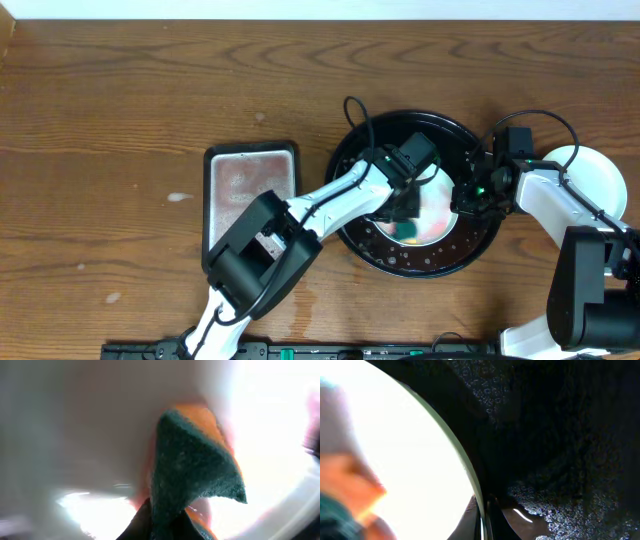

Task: Clean dirty plates on tray and stack at the side
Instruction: 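Scrub the pale blue plate with the sponge while the right gripper holds it, then return the sponge to the soapy tray with the left gripper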

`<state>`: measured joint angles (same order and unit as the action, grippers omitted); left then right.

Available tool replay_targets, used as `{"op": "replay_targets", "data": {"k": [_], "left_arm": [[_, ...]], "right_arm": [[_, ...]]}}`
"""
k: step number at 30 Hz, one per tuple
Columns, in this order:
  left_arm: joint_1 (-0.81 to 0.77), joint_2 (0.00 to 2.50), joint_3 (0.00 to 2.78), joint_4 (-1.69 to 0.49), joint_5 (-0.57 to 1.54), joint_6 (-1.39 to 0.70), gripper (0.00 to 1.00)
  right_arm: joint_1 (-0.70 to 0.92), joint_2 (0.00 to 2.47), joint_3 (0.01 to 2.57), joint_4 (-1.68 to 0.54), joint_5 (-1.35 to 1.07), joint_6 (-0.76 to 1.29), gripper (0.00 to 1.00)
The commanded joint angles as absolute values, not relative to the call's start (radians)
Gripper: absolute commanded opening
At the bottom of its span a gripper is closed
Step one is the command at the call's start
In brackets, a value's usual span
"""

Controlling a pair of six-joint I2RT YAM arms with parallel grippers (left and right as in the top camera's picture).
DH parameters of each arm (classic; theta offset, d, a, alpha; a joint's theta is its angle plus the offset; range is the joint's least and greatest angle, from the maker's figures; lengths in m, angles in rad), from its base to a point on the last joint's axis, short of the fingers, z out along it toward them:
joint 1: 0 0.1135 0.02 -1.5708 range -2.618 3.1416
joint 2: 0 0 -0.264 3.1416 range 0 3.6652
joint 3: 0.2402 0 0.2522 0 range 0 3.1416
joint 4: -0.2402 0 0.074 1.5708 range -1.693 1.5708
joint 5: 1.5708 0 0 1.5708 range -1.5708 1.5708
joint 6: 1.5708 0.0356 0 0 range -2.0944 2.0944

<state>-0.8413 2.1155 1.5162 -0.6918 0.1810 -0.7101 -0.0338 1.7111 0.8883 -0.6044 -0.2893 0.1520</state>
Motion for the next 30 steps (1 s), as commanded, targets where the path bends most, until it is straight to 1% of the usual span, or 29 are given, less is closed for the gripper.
{"op": "replay_targets", "data": {"k": [1,8,13,17,20,24,27,30], "left_arm": [[-0.814,2.155,1.489,-0.785,-0.237,-0.664,0.07],[-0.825,2.05,1.564,-0.85,-0.236,-0.662,0.08],[-0.818,1.888,1.566,-0.88,-0.177,-0.661,0.07],[-0.791,1.764,1.566,-0.979,-0.169,-0.606,0.07],[-0.736,1.702,1.565,-1.101,-0.174,-0.568,0.08],[-0.613,1.671,1.53,-1.226,-0.253,-0.569,0.08],[-0.51,1.672,1.452,-1.22,-0.252,-0.569,0.08],[-0.41,1.672,1.319,-1.131,-0.204,-0.568,0.08]], "right_arm": [[-0.023,1.748,0.876,-0.602,-0.236,0.159,0.01],[-0.023,1.748,0.876,-0.609,-0.236,0.16,0.01],[-0.023,1.748,0.876,-0.61,-0.236,0.16,0.01],[-0.023,1.748,0.876,-0.609,-0.236,0.159,0.01],[-0.023,1.748,0.876,-0.608,-0.237,0.15,0.01],[-0.023,1.748,0.876,-0.601,-0.239,0.141,0.01],[-0.023,1.748,0.876,-0.594,-0.245,0.13,0.01],[-0.022,1.748,0.876,-0.594,-0.258,0.129,0.01]]}}
